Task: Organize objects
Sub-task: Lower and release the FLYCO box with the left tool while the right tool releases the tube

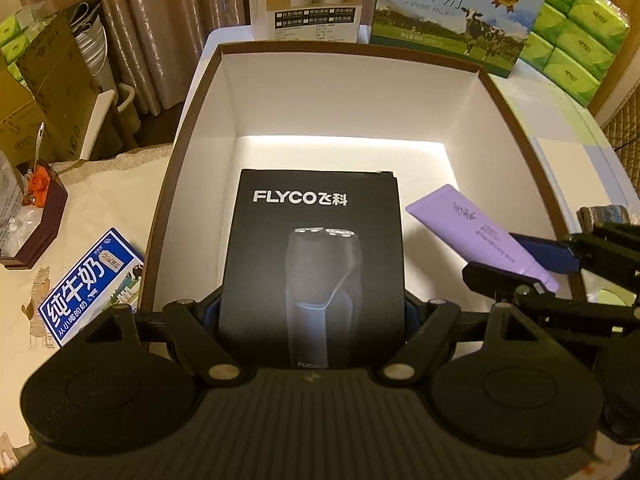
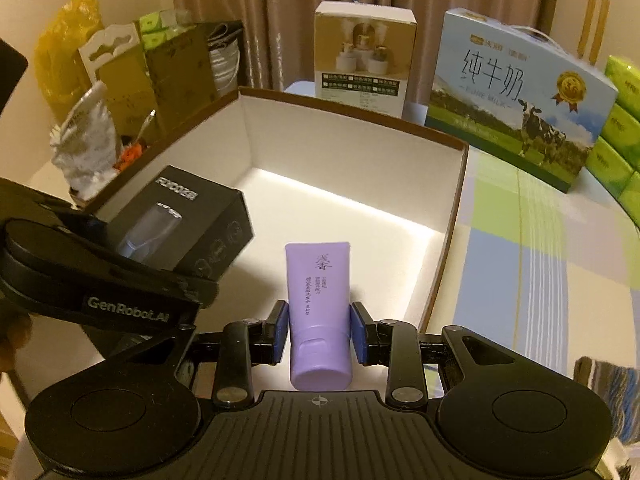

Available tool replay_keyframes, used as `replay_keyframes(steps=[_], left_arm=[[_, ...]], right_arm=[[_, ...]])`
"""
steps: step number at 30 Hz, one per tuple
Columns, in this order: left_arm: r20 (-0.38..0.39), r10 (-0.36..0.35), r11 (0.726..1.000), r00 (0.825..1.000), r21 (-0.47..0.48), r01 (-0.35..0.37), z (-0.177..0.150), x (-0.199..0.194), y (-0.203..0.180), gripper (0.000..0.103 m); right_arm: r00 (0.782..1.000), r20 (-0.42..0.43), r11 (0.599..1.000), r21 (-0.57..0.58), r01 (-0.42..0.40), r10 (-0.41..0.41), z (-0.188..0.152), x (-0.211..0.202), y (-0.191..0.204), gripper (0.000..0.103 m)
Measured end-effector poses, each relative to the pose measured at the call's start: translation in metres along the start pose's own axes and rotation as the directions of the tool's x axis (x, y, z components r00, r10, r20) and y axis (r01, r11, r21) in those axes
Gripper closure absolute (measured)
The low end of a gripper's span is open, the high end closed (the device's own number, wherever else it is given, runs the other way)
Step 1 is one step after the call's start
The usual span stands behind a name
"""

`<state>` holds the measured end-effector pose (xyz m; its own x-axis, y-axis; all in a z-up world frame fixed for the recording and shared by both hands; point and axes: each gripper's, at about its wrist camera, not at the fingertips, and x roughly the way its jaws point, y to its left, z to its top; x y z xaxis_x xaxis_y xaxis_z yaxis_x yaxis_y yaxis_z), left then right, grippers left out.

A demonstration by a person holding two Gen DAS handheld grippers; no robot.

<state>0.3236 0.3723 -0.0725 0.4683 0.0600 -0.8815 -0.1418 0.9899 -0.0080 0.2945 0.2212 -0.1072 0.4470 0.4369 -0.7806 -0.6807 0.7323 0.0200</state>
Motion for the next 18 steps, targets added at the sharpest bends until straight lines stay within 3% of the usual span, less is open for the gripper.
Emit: replay_keyframes(steps=[15,18], left_arm=[[0.029,0.012,0.999,1.0,0.044,-0.013,0.012,0.01,-0.007,0.027],[0.063,-0.003,0.999,0.998,0.034,0.001,0.014,0.01,-0.006,0.026]], right_arm=[[0.999,0.008,0.999,-0.006,-0.037,0.037,0.004,0.0,-0.005,0.071],[0.999,0.01,0.999,0.007,-0.046,0.046,0.005,0.0,-0.008,0.071]])
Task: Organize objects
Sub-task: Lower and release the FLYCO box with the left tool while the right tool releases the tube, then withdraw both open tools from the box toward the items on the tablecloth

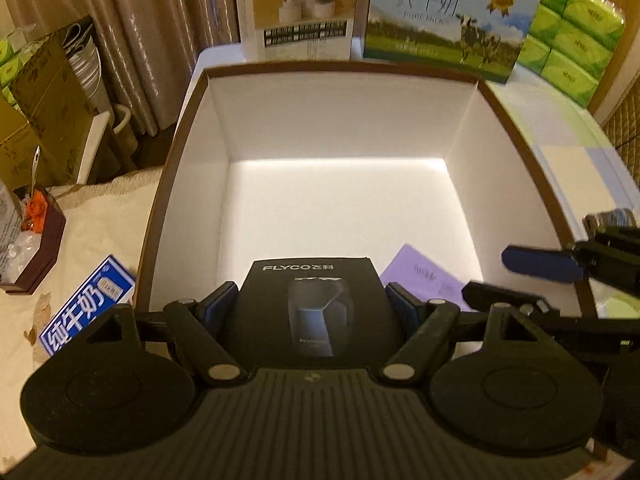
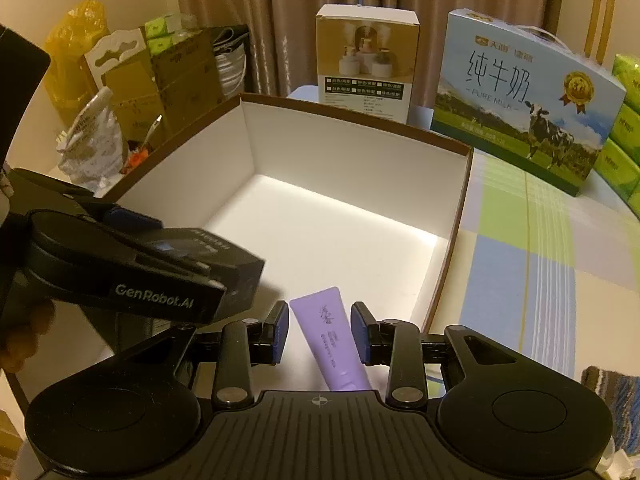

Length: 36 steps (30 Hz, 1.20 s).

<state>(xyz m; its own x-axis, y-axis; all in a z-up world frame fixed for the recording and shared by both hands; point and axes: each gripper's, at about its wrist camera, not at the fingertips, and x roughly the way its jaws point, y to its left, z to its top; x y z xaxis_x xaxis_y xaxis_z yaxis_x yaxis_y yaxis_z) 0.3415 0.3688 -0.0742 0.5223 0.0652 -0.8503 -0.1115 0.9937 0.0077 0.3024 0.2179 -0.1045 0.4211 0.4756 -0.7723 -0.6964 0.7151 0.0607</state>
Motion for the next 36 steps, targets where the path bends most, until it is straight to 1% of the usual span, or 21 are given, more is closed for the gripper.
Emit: replay_keyframes(steps=[2,4,5,9,17,25,36], left_arm=[[0.019,0.009,1.0,1.0,-0.001,-0.009,0.0,0.0,-0.001,0.027],[0.028,0.023,1.0,0.999,-0.002,-0.022,-0.001,0.0,-0.001,0.019],[0.023,0.022,1.0,0.999,-0.005,-0.022,-0.001,0.0,-0.001,0.016],[0.013,0.015,1.0,1.0,-0.007,-0.015,-0.003,-0.006,0.003,0.016],[-0.002,0.019,1.0,1.0,-0.024,-0.019,-0.012,-0.023,0.01,0.016],[-0.022,0.032,0.998,0.999,-0.057,-0.034,-0.024,-0.042,0.014,0.016],[-0.006,0.054,0.993,0.999,-0.109,-0.054,-0.049,-0.082,0.01,0.014]], right_arm=[[1.0,0.0,1.0,0.001,-0.01,0.01,0.0,-0.001,-0.001,0.067],[1.0,0.003,1.0,-0.009,-0.023,0.023,0.0,-0.003,0.0,0.056],[1.0,0.005,1.0,-0.015,-0.026,0.026,0.0,-0.004,0.001,0.054],[0.999,0.007,0.999,-0.021,-0.034,0.034,-0.001,-0.008,0.003,0.042],[0.997,0.013,0.997,-0.024,-0.071,0.071,-0.006,-0.018,0.003,0.034],[0.994,0.04,0.995,-0.007,-0.101,0.101,-0.015,-0.035,0.003,0.029],[0.986,0.081,0.988,0.021,-0.15,0.148,-0.028,-0.074,0.005,0.024]])
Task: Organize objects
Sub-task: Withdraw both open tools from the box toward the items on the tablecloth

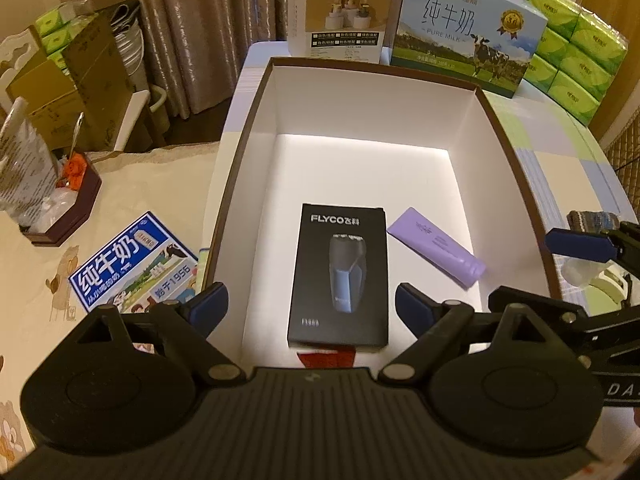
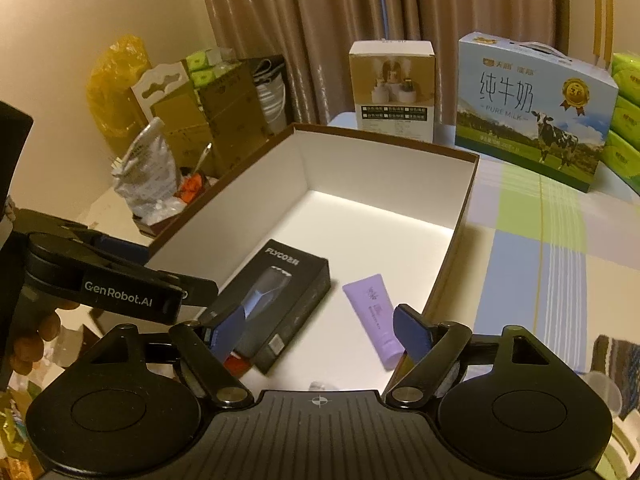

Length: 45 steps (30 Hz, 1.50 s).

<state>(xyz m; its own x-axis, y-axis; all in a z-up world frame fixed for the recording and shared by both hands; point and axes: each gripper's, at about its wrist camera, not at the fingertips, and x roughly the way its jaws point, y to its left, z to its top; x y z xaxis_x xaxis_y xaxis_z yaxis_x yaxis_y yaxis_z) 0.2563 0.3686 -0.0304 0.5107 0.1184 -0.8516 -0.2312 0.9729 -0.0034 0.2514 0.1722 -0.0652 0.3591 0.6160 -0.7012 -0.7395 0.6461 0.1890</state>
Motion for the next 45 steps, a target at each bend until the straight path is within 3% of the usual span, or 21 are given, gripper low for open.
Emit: replay_keyframes(steps=[19,45], left_arm=[[0.027,-0.007,0.999,1.0,-0.032,0.008,-0.055,-0.058,-0.035,0.014],[0.004,-0.016,1.0,1.0,-0.021,0.016,-0.101,-0.083,-0.124,0.014]], right_arm=[[0.999,0.018,0.997,0.07,-0.038,0.037,-0.04,-0.066,-0.01,0.019],[0.998,-0.008,0.99,0.129,-0.056,0.058,-0.098,-0.138,-0.066,0.018]])
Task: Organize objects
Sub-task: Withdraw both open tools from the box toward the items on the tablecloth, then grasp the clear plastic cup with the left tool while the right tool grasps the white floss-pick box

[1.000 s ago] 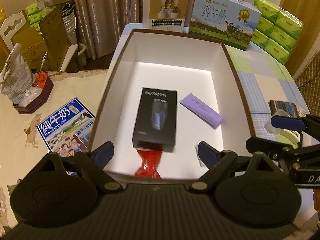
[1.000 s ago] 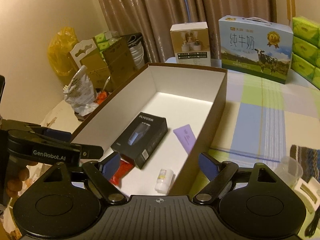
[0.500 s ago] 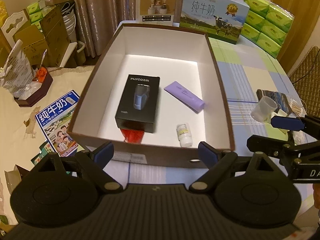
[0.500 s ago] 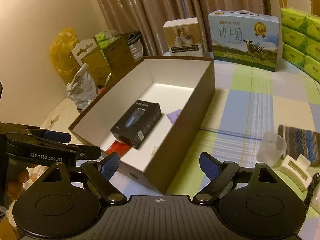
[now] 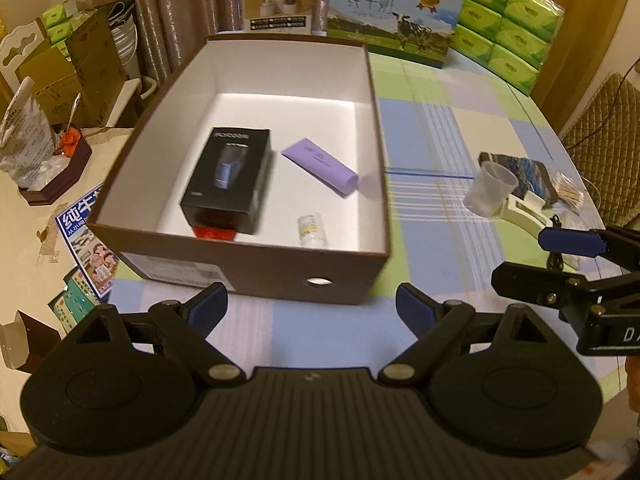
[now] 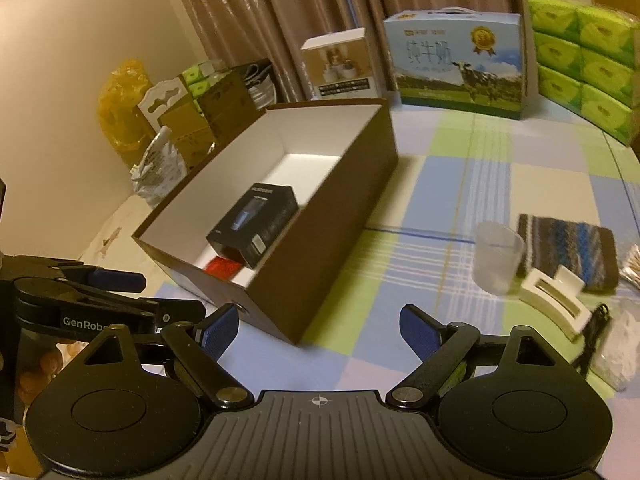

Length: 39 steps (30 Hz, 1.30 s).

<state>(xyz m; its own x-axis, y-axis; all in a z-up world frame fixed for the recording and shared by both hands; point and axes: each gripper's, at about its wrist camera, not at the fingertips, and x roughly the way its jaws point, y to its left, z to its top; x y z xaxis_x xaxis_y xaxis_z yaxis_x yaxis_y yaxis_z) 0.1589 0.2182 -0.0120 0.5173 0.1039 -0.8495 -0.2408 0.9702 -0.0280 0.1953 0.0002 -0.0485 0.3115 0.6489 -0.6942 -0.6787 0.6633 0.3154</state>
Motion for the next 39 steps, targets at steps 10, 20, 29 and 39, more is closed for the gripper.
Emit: replay_keyframes(steps=[10,20,29,39], left_arm=[[-0.032,-0.043,0.999,0.999,0.033,0.044,-0.008,0.006,-0.047,0.014],[-0.052,-0.087,0.992,0.995,0.089,0.092,-0.007,0.018,-0.093,0.014],[-0.054,-0.124,0.982,0.991,0.136,0.13,0.0,0.032,-0.13,0.014],[-0.018,-0.164,0.966,0.986,0.198,0.164,0.018,0.053,-0.167,0.015]], right_arm=[[0.999,-0.011,0.996,0.08,0.04,-0.039,-0.018,-0.03,-0.045,0.018],[0.991,-0.012,0.976,0.175,0.132,-0.132,-0.033,-0.06,-0.095,0.018],[0.972,-0.009,0.937,0.265,0.227,-0.233,-0.045,-0.083,-0.137,0.018],[0.927,-0.039,0.869,0.334,0.364,-0.373,-0.049,-0.08,-0.178,0.021]])
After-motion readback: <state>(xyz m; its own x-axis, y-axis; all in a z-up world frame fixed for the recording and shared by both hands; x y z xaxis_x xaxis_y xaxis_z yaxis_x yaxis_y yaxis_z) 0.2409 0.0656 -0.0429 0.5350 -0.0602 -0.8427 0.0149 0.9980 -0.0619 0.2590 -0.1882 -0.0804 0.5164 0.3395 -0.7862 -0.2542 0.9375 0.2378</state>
